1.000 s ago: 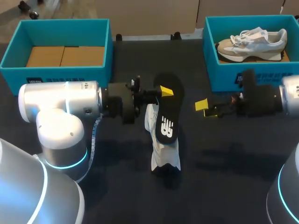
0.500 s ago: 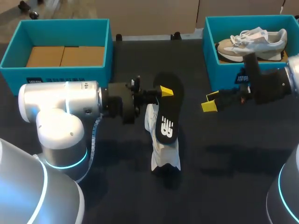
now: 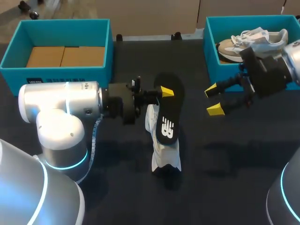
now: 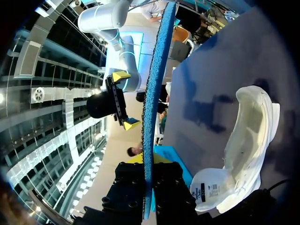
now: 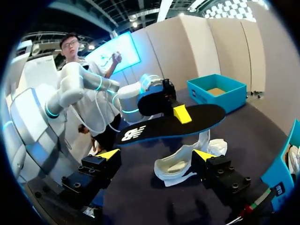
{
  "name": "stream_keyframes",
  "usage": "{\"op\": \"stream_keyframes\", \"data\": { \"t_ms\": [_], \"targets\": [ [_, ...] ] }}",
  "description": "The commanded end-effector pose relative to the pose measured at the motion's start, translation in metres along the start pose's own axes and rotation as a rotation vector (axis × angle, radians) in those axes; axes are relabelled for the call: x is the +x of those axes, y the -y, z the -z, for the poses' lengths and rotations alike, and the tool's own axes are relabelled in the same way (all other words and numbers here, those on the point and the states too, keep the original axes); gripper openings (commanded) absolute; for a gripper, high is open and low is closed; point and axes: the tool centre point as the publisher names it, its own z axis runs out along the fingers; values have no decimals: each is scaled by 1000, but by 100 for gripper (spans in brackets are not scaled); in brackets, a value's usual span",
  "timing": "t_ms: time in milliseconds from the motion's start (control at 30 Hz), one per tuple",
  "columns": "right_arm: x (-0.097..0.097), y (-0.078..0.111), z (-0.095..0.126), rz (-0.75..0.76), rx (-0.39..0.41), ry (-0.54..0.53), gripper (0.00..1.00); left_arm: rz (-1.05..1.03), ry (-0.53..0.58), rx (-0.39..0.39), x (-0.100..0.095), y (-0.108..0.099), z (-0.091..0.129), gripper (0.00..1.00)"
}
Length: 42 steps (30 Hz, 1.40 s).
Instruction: Take the shoe out of the shoebox, open the shoe tongue, remove and reinsert the insole, then place the shoe into the shoebox
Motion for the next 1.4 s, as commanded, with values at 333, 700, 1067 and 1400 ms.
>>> {"op": "stream_keyframes", "data": {
  "t_ms": [333,700,1067,1400],
  "targets": [
    [-12,20,-2,191,68,114,100,0,-2,-1,0,0,-1,0],
    [-22,27,-6,211,131,176,100,0,-2,-1,0,0,-1,0],
    [-22,27,-6,211,131,176,100,0,-2,-1,0,0,-1,0],
    [-19,49,-3,268,276,230,100,246,14,55,-20,18,18,0]
  ]
}}
